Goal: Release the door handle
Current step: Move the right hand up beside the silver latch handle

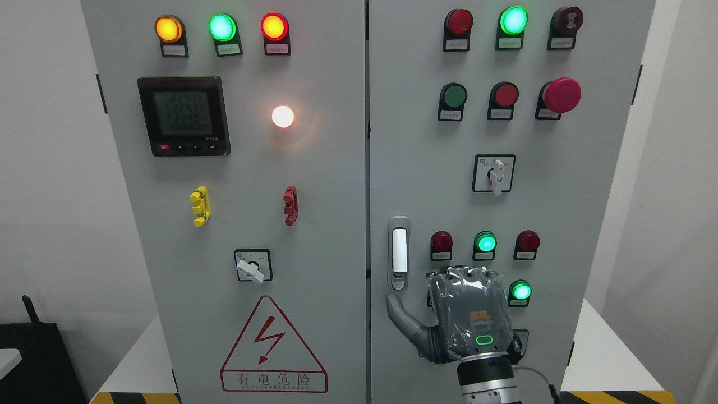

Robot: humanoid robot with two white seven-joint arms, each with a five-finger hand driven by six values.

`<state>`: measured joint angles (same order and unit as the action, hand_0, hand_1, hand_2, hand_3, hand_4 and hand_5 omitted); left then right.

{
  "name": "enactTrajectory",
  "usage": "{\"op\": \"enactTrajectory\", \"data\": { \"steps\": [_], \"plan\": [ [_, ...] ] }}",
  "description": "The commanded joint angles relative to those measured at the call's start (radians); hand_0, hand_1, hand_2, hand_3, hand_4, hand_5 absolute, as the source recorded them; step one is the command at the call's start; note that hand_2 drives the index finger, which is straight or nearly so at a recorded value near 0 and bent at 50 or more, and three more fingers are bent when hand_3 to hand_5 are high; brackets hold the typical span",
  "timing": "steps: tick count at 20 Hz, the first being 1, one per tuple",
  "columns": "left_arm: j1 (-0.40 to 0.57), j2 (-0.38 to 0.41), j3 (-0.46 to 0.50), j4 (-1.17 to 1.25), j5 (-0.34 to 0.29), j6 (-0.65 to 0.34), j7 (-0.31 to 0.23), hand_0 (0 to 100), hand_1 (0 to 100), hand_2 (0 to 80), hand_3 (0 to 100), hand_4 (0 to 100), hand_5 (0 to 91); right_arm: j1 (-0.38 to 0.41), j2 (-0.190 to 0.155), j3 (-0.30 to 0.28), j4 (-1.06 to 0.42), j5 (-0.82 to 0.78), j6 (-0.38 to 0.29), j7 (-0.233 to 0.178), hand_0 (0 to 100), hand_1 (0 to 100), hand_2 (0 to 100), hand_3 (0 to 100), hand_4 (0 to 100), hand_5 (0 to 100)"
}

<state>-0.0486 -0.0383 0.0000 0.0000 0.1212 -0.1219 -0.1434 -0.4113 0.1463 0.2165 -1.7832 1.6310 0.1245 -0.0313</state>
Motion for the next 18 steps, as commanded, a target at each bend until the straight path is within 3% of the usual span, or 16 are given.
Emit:
{"op": "enactTrajectory", "data": {
  "steps": [1, 3, 18],
  "plan": [
    [0.001, 0.000, 0.011, 0.017, 0.000, 0.001, 0.001, 12, 39, 0.0, 0, 0, 0.0, -0.009, 0.004, 0.010, 0.007, 0.003, 0.015, 0.007, 26, 0, 98, 100, 100, 95],
    [0.001, 0.000, 0.011, 0.017, 0.000, 0.001, 0.001, 12, 39, 0.0, 0, 0, 0.0, -0.011, 0.004, 0.017, 0.007, 0.003, 0.029, 0.030, 27, 0, 98, 100, 100, 95],
    [0.000, 0.000, 0.011, 0.017, 0.000, 0.001, 0.001, 12, 39, 0.0, 0, 0, 0.0, -0.044, 0.006, 0.047, 0.011, -0.003, 0.053, 0.045, 28, 0, 98, 100, 100, 95]
  ]
}}
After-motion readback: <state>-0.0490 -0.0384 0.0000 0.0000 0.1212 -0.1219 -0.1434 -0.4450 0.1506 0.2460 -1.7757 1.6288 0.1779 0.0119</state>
